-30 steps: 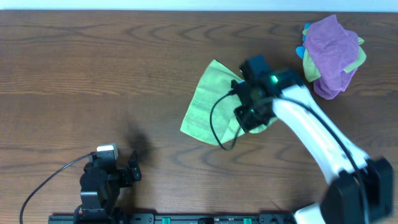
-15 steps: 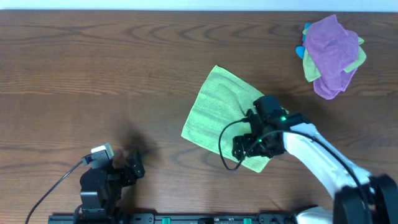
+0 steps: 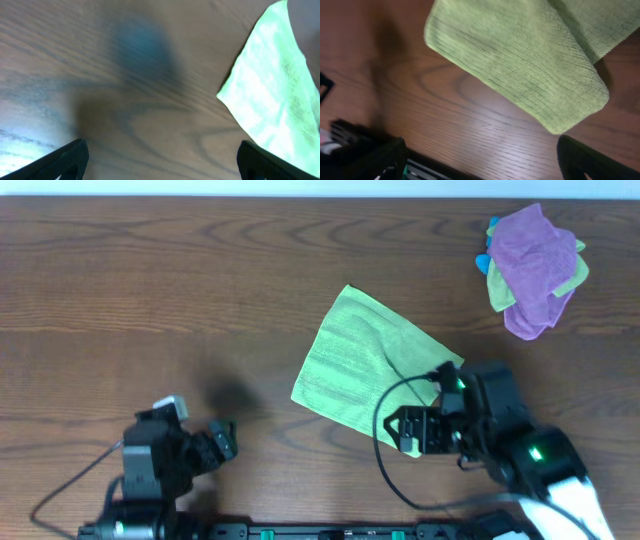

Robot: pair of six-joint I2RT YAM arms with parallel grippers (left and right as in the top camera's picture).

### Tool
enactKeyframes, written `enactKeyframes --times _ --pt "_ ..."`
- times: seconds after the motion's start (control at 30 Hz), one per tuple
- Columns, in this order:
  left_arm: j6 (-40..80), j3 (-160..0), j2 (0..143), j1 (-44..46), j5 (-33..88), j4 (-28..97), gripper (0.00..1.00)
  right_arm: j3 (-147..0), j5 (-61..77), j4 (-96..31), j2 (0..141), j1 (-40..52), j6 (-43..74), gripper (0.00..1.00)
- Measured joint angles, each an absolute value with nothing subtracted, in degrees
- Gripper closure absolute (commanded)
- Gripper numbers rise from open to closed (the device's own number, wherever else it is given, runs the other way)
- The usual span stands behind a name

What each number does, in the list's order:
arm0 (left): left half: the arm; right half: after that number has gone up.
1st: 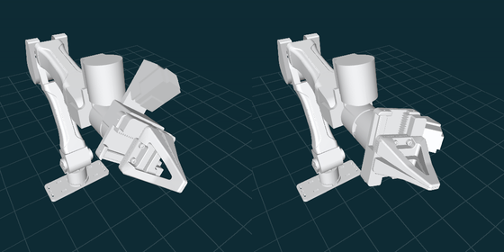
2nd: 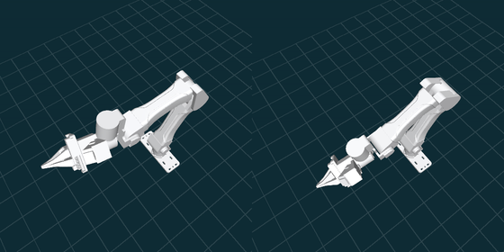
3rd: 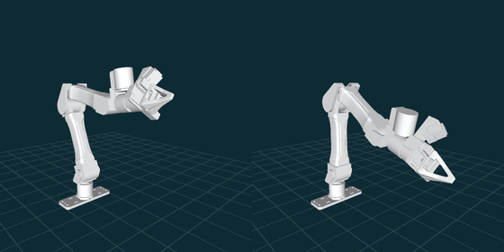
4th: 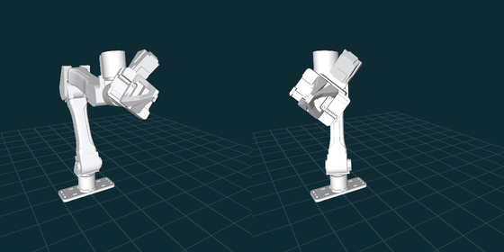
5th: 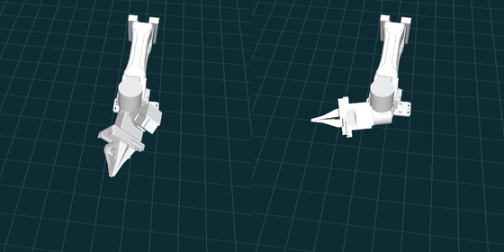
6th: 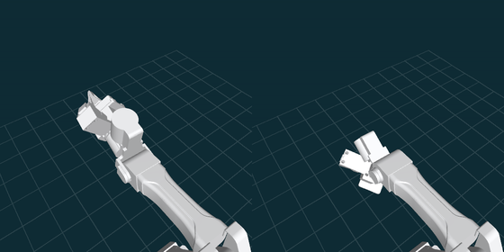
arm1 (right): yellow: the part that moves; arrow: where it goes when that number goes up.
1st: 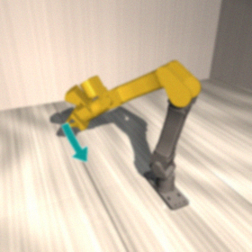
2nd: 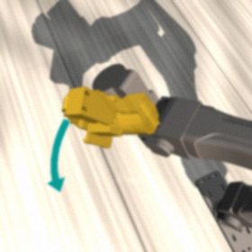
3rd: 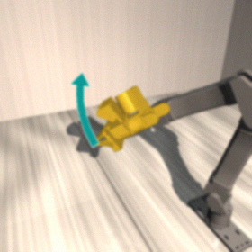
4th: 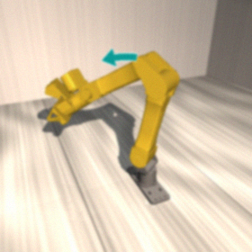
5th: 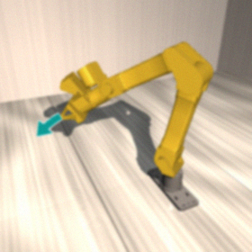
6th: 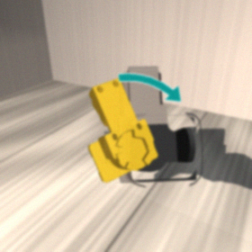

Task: Fold the cloth
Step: 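Move the left gripper to the green cloth's left edge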

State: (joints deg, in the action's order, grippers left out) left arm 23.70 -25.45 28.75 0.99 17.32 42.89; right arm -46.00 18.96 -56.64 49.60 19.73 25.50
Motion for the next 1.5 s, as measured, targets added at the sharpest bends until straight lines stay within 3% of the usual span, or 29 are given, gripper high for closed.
enactKeyframes --times 0.33,0.47,0.93,1.5 --pt "12.7 -49.1 63.9 3.3 23.7 56.3 0.04 -39.9 16.6 -59.3 33.1 19.7 36.0 0.11" --pt "12.0 -52.6 72.0 6.0 24.6 53.5 0.04 -32.8 16.8 -57.5 27.9 19.7 40.0 0.11" --pt "24.1 -52.6 88.1 8.7 37.4 39.2 0.05 -27.1 17.2 -56.3 22.7 19.7 45.1 0.09" --pt "37.5 -52.6 94.1 10.1 38.8 28.6 0.04 -27.1 17.2 -55.9 22.7 19.7 45.7 0.06"
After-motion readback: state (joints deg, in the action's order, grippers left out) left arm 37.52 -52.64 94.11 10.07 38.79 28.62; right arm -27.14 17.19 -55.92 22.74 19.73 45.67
